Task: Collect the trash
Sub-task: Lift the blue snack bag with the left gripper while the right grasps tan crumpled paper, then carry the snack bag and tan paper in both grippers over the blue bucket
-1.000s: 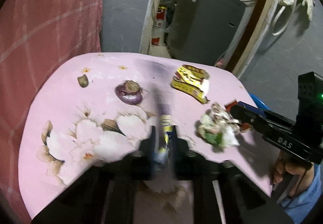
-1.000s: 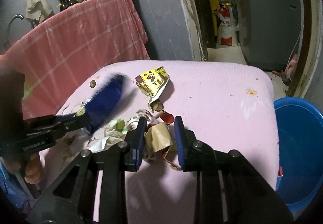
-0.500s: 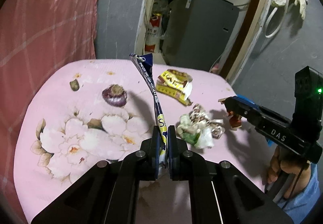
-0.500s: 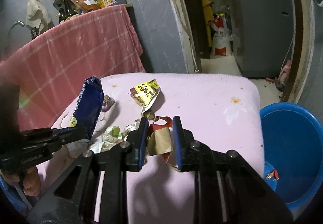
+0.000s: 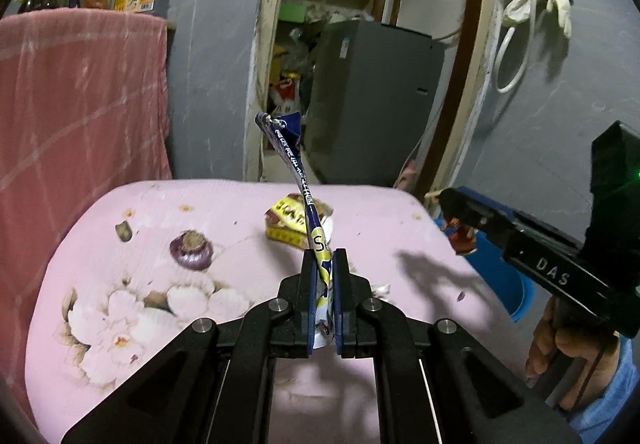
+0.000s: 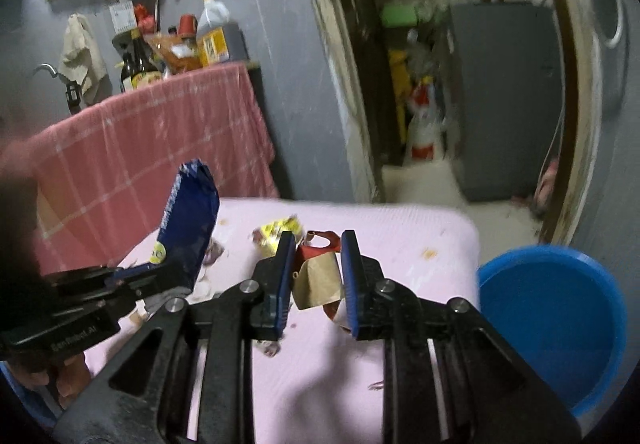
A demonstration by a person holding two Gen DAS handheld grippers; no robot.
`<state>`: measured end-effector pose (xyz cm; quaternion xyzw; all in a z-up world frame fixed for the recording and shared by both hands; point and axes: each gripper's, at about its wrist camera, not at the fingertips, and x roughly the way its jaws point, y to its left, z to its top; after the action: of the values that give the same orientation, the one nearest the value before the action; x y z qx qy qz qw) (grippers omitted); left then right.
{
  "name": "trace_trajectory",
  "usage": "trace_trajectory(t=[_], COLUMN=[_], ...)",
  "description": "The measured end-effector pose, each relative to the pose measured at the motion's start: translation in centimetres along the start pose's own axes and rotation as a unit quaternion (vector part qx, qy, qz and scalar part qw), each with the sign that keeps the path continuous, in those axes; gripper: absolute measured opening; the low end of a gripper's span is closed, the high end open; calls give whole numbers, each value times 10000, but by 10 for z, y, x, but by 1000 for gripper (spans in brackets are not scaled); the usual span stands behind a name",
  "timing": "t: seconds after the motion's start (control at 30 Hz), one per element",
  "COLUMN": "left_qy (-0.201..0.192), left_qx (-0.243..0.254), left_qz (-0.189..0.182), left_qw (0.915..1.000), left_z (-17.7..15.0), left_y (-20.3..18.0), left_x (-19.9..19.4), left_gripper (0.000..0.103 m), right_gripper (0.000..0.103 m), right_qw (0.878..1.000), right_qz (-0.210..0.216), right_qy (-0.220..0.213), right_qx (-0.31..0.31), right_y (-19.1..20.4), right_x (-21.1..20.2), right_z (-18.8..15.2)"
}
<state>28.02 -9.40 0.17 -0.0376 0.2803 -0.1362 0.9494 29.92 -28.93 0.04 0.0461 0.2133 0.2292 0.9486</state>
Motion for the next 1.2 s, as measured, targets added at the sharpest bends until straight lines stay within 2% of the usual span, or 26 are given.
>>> trace_trajectory(t=[0.23,0.4,0.5,0.67,0.8,0.93,1.2], left_qy=[-481,-752,-929,-1067,-846,-459,267], left_qx=[184,336,490,681,750,683,739], left_qz=[-83,-286,-414,-695,-1008,-1290,-1544], left_qw=[9986,9962,9936,9895,9885,9882,9849], left_z=[16,30,39,52,58,62,57], left_y=[-19,-45,-63,-95,-122,-145,-175], left_x=[-7,-3,-2,10,32,60,103], left_gripper=[5,5,5,5,5,5,5], right_gripper=[23,23,23,23,23,23,23], right_qw=[9964,9882,9825,9755,9719,9684,9620], right_qz=[-348,-715,-962,-1316,-1528,-1682,-1895], right_qy=[-750,-1338,-1589,-1755,-1733,-1688,-1392], right_qx=[-206,-204,-127,135,458,739,1390], right_y=[-3,-18,-30,-58,-86,-111,-154], right_x=[-32,-62,-78,-97,-106,-112,-110], right_z=[10,15,16,16,15,9,-3])
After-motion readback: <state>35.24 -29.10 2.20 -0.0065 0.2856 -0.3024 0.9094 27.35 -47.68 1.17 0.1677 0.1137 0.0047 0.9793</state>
